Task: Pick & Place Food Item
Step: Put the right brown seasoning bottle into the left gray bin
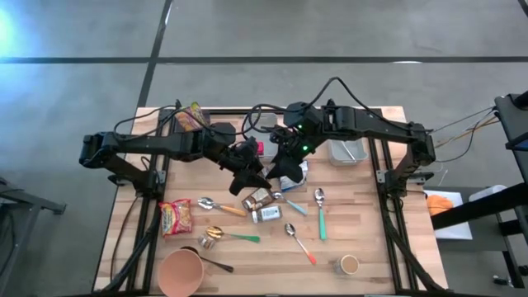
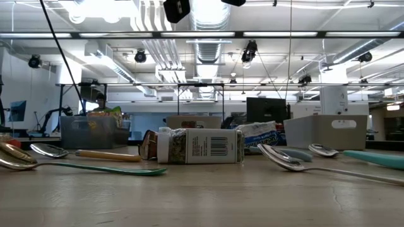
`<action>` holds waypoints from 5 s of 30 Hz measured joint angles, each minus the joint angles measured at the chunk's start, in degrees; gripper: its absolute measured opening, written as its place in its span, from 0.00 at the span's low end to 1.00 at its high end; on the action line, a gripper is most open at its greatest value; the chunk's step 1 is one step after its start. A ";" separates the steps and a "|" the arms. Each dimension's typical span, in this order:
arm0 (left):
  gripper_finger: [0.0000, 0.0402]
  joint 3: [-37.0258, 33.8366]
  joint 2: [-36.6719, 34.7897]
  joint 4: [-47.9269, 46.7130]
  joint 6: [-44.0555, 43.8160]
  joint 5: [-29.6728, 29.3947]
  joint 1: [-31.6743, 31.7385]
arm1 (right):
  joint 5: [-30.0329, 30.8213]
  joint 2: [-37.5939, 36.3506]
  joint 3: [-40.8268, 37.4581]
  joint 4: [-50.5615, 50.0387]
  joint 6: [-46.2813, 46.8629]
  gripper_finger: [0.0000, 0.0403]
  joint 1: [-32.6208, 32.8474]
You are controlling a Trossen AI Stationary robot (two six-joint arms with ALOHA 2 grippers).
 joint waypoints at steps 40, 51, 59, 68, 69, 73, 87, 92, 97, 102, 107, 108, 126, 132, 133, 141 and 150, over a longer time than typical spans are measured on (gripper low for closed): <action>0.86 -0.02 -17.38 -17.92 -5.38 -16.16 0.74 | 2.93 -0.70 0.04 -0.39 -3.28 0.43 -15.75; 0.86 -0.11 -17.64 -19.21 -5.33 -17.50 0.74 | 9.99 7.38 0.04 -2.00 -18.94 0.43 -21.64; 0.86 -0.13 -17.64 -22.54 -5.38 -17.55 0.74 | 16.46 16.04 7.85 -13.69 -25.72 0.43 -21.50; 0.86 -0.15 -17.64 -24.68 -6.23 -17.70 0.74 | 18.31 28.49 25.92 -25.91 -27.46 0.43 -20.73; 0.86 -0.15 -17.64 -25.09 -6.23 -17.70 0.74 | 18.72 29.20 25.99 -26.67 -27.73 0.43 -20.65; 0.86 -0.40 -17.64 -25.72 -6.43 -17.70 0.72 | 19.62 29.95 22.41 -28.37 -28.49 0.43 -20.36; 0.86 -0.76 -17.59 -25.63 -6.38 -17.70 0.70 | 22.33 30.08 19.26 -23.84 -26.71 0.43 -17.63; 0.86 -0.87 -17.59 -25.61 -6.18 -17.70 0.70 | 22.42 30.08 16.02 -22.47 -25.61 0.43 -17.55; 0.86 -0.92 -17.59 -25.63 -6.20 -17.71 0.70 | 22.08 30.08 13.60 -19.94 -24.37 0.43 -17.30; 0.86 -1.02 -17.59 -25.55 -6.07 -17.70 0.70 | 22.05 30.05 12.08 -18.93 -24.33 0.43 -16.40; 0.86 -2.08 -17.59 -25.46 -6.06 -17.71 0.70 | 22.09 29.99 9.83 -17.49 -25.36 0.43 -15.54; 0.86 -2.44 -17.62 -25.04 -6.20 -17.73 0.70 | 22.18 29.99 9.29 -17.25 -26.08 0.43 -15.34; 0.86 -2.84 -17.59 -25.05 -6.45 -17.70 0.70 | 22.12 29.97 1.87 -11.25 -32.34 0.43 -15.07; 0.86 -2.84 -17.59 -25.02 -6.45 -17.70 0.70 | 22.04 29.99 0.09 -10.47 -34.15 0.43 -15.06; 0.86 -2.84 -17.59 -25.02 -6.45 -17.72 0.70 | 22.03 29.99 0.07 -10.40 -34.65 0.43 -15.06; 0.86 -2.82 -17.59 -24.99 -6.86 -17.70 0.70 | 21.33 29.99 0.09 -9.15 -37.42 0.43 -15.06; 0.86 -2.80 -17.59 -24.99 -6.93 -17.70 0.70 | 20.31 29.99 -0.10 -9.05 -39.32 0.45 -15.06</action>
